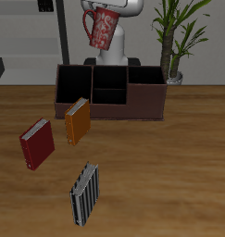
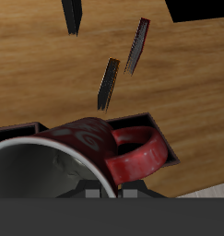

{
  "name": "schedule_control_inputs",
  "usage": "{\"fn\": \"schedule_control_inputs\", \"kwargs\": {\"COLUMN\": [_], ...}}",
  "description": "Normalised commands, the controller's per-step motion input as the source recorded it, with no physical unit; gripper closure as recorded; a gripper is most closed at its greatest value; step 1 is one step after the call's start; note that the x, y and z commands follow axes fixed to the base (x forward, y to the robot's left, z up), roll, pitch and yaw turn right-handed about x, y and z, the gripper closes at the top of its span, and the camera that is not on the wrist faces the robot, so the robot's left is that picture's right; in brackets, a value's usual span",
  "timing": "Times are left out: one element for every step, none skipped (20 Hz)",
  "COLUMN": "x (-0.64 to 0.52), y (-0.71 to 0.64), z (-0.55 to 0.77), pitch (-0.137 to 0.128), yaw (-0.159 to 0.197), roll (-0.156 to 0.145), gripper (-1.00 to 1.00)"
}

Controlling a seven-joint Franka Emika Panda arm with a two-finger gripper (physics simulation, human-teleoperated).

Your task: Place the red mug into the back desk caddy's right compartment and place the orange book into the back desk caddy's back compartment and place the red book into the back desk caddy's front compartment

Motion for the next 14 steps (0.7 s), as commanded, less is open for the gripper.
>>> {"fn": "schedule_control_inputs", "kwargs": {"x": [0.23,0.22,0.22,0.14,0.26,0.22,0.08,-0.01,0.49,0.21,0.17,0.13,0.03,-0.03], "y": [0.91,0.76,0.55,0.17,0.69,0.42,0.15,-0.04,0.93,0.14,0.37,0.39,0.38,0.48], "z": [0.34,0.20,0.22,0.10,0.30,0.10,0.08,0.00,0.19,-0.01,-0.10,-0.15,-0.19,-0.25], "pitch": [0.008,0.035,-0.028,-0.001,-0.024,0.085,0.016,0.000,0.039,0.064,0.087,0.085,0.078,0.067], "yaw": [0.052,0.066,0.032,-0.006,0.011,-0.077,0.003,0.000,-0.030,-0.061,-0.093,-0.051,-0.075,-0.019], "roll": [0.136,0.220,0.083,0.005,0.119,0.084,0.048,0.000,0.080,0.012,0.034,0.072,0.013,0.075], "gripper": [1.00,1.00,1.00,1.00,1.00,1.00,1.00,1.00,1.00,1.00,1.00,1.00,1.00,1.00]}}
